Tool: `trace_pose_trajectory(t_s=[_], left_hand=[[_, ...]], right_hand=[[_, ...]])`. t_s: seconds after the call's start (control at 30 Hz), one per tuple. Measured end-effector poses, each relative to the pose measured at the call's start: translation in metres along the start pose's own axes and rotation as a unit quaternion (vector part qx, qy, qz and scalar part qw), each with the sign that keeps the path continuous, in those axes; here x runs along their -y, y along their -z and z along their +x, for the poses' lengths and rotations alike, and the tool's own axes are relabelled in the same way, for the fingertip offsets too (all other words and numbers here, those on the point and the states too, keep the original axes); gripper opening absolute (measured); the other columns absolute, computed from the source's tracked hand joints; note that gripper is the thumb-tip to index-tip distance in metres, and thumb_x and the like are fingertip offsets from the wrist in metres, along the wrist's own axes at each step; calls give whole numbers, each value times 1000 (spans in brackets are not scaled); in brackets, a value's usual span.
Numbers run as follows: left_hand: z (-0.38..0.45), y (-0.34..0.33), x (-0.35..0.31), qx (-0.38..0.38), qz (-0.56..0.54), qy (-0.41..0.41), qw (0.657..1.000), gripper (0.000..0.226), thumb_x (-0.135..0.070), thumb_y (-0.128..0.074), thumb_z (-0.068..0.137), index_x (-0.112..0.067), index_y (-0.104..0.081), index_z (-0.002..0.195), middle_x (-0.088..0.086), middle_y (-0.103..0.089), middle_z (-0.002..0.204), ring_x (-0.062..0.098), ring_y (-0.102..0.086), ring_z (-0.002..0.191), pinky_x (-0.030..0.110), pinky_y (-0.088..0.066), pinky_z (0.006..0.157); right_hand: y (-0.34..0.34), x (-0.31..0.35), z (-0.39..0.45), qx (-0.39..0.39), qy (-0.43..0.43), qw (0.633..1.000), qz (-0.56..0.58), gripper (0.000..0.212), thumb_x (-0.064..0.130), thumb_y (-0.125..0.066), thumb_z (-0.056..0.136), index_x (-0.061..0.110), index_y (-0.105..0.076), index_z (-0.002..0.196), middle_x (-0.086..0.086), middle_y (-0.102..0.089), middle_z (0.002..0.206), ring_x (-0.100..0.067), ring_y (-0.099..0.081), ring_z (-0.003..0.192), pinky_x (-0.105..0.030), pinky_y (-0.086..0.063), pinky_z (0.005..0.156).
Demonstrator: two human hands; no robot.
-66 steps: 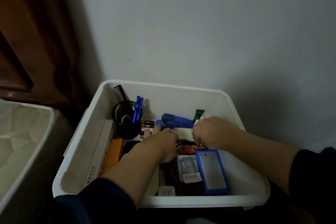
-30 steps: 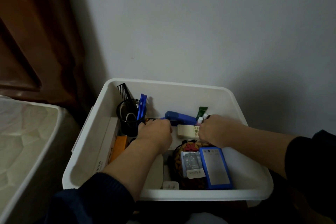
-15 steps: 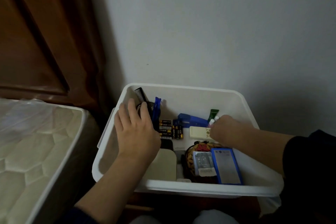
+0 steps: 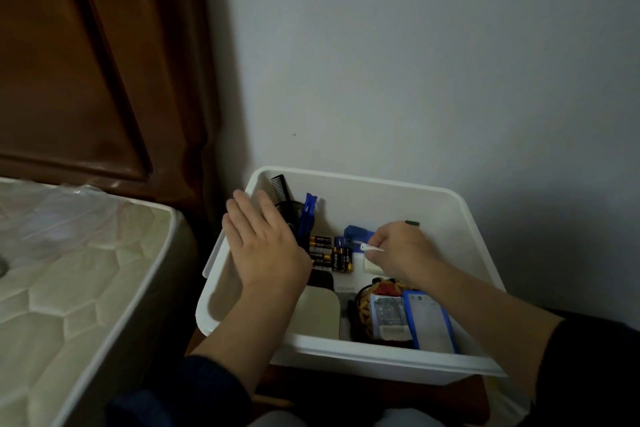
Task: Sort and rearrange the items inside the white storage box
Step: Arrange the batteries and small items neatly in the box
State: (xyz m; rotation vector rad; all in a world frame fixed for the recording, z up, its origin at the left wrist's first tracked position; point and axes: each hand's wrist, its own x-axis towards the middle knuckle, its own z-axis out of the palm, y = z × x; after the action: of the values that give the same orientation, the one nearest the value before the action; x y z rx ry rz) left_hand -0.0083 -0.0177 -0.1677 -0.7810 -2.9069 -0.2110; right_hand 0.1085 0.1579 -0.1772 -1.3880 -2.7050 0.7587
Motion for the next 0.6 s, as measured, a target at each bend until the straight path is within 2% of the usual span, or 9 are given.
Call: trace_pose_trajectory(t_s=[0.1,0.17,0.23,0.33,0.47,0.53,0.6], left_hand=[[2,-5,0,13,15,-8,1000,106,-49,-62,88,-7,0,164,34,9,167,51,1,156,56,-5,128],[4,-7,-1,19,15,-13,1000,107,-49,-62,88,-9,-1,165,34,13,165,51,3,155,57,-3,127],[5,-9,-1,22,12,-13,1000,106,-48,-63,86,-10,-3,165,34,14,165,51,4,155,57,-1,127],[6,-11,-2,21,10,-16,1000,103,-46,-63,85,-12,-6,164,35,15,164,52,5,155,57,0,126],[5,-11,-2,18,-6,-19,1000,98,-41,-63,83,-12,-12,161,35,13,164,52,4,154,57,0,127],[6,-11,-3,16,-13,-20,1000,95,-39,-63,83,-12,-14,160,35,12,164,52,4,155,57,0,127],[6,-11,-4,14,-17,-18,1000,93,-37,-64,83,-13,-17,159,35,12,165,51,4,155,57,0,127]], right_hand=[[-19,8,4,8,-70,997,33,20,22,-80,89,11,-76,105,-6,-73,105,-23,-70,97,-31,-58,81],[-28,11,8,13,-110,993,42,20,20,-80,86,8,-71,98,-11,-73,101,-28,-71,92,-29,-54,70],[-33,12,12,14,-128,991,42,22,21,-81,85,7,-71,100,-16,-75,104,-31,-74,94,-29,-51,66],[-39,12,19,35,-133,990,29,27,22,-80,85,5,-74,105,-13,-76,101,-30,-75,94,-32,-60,72],[-44,19,23,24,-151,988,4,20,21,-77,86,13,-65,99,-9,-65,92,-26,-72,87,-26,-50,55],[-48,22,25,14,-150,988,15,19,19,-74,87,14,-60,97,-12,-73,101,-28,-74,93,-31,-59,64],[-50,24,26,12,-153,988,19,19,14,-73,86,14,-58,97,-15,-76,110,-30,-75,97,-34,-61,75]])
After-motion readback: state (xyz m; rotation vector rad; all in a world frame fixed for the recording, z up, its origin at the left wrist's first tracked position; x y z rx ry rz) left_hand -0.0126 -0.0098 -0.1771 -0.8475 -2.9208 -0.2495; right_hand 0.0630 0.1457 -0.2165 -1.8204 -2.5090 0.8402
